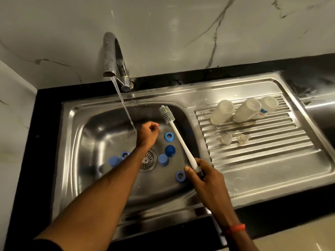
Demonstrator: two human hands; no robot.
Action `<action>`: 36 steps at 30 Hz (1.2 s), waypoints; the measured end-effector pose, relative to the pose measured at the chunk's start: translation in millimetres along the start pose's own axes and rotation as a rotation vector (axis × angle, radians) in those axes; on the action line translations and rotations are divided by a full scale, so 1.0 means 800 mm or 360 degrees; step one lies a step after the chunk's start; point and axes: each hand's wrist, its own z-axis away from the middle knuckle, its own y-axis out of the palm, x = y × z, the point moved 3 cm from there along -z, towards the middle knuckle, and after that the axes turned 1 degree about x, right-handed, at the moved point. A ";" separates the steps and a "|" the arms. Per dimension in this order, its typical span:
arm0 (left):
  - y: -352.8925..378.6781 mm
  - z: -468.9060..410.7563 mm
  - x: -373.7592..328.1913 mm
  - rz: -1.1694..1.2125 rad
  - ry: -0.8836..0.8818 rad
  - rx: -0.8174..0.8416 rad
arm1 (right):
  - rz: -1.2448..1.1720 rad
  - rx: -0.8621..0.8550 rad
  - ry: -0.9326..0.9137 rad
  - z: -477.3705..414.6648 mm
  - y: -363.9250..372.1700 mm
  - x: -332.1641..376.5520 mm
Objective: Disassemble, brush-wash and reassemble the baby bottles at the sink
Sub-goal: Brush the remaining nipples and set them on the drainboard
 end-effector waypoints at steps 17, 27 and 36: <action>-0.140 0.097 -0.067 0.1818 -0.0538 -0.0046 | 0.0398 -0.0006 -0.0233 0.008 -0.015 0.037; -0.172 0.085 -0.078 0.2015 -0.0579 0.0011 | 0.1106 -0.0239 -0.0699 -0.012 -0.002 0.067; -0.191 0.062 -0.106 0.1923 -0.0530 -0.0085 | 0.1667 -0.0621 -0.1181 -0.042 0.015 0.115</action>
